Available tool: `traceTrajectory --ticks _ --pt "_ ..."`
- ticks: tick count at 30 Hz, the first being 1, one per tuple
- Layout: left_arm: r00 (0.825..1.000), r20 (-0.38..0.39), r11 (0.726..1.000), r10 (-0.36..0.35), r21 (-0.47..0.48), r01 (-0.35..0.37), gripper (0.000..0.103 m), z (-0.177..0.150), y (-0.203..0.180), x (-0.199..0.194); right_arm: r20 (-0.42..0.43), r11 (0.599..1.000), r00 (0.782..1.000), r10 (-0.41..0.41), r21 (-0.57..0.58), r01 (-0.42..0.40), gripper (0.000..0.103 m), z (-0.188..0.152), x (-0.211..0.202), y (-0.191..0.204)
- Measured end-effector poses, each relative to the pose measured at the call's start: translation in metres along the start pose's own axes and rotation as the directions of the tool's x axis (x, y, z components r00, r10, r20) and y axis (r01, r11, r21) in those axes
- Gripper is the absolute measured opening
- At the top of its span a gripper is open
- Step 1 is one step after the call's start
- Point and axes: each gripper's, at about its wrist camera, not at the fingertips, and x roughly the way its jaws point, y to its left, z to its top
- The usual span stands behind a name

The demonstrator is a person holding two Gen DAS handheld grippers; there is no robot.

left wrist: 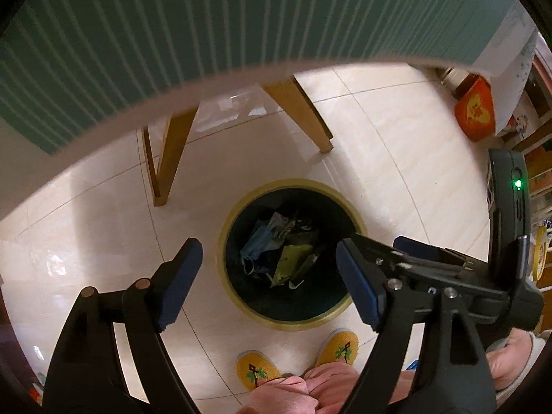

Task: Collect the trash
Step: 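Raise both open tools back up over the table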

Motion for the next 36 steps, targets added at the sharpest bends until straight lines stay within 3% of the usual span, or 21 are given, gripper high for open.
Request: traceTrajectory --ticks 7,15,22,29,36 --pt "0.999 0.032 1.000 -0.028 0.003 0.028 0.078 -0.007 -0.001 -0.063 0.040 0.999 0.999 -0.024 -0.028 0.025 0.094 -0.005 -0.050 0.028" --pt "0.997 0.041 0.998 -0.061 -0.010 0.061 0.078 -0.007 -0.004 -0.143 0.068 0.995 0.996 -0.060 -0.071 0.065 0.094 -0.019 -0.135 0.074" --pt "0.989 0.110 0.995 -0.096 0.025 0.094 0.078 0.005 -0.014 -0.250 0.133 0.984 0.988 -0.081 -0.144 0.101 0.094 -0.038 -0.236 0.134" --pt "0.958 0.248 0.989 -0.143 0.082 0.126 0.079 0.024 -0.008 -0.359 0.265 0.965 0.961 -0.076 -0.223 0.137 0.094 -0.058 -0.340 0.200" --pt "0.912 0.383 0.986 -0.145 0.130 0.102 0.082 0.047 0.005 -0.456 0.402 0.962 0.915 -0.038 -0.234 0.143 0.094 -0.067 -0.423 0.250"
